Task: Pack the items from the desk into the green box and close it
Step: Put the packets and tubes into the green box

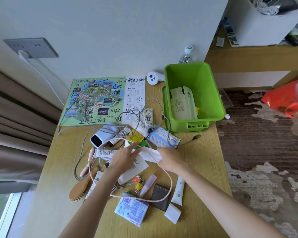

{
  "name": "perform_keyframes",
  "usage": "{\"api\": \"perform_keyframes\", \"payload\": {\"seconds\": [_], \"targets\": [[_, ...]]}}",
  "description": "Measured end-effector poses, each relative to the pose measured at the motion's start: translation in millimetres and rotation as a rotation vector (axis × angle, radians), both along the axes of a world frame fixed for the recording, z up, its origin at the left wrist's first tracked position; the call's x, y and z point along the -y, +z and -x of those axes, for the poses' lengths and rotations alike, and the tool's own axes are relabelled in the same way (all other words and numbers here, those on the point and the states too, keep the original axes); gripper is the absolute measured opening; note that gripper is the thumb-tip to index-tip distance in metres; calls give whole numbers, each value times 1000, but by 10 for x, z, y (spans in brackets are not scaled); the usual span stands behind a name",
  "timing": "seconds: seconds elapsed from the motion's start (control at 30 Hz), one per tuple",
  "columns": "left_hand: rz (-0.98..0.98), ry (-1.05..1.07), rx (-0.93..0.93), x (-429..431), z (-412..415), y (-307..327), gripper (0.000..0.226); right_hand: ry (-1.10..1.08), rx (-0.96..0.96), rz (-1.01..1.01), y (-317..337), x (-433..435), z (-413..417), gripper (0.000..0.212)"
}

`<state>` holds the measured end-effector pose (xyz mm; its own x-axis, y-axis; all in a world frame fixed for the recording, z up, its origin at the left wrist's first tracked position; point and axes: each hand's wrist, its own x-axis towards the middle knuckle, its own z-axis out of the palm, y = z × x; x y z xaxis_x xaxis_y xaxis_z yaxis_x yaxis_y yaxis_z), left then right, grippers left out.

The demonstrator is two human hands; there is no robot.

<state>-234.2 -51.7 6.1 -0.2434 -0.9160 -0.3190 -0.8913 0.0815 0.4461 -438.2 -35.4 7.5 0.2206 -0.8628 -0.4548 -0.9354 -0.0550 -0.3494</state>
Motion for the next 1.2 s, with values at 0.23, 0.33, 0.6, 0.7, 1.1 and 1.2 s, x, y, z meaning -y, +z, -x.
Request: {"api": "perform_keyframes", "payload": {"seconds": [0.23,0.33,0.6,0.7,1.1,1.2], "targets": [[82,64,16,38,-7,-48,20,50,-228,-87,275,118,426,20],[77,70,18,35,4,-67,25,44,-252,-113,302,108,592,14],[50,44,48,-1,84,-71,26,-166,323,-250,29,-19,495,37],[12,23,84,58,104,-78,27,-123,224,-207,112,17,719,33],[83,238,-174,405,467,399,56,-205,421,-49,925,33,1375,29],[154,346,-332,576,530,711,55,-188,499,-11,1188,81,1332,22]]}}
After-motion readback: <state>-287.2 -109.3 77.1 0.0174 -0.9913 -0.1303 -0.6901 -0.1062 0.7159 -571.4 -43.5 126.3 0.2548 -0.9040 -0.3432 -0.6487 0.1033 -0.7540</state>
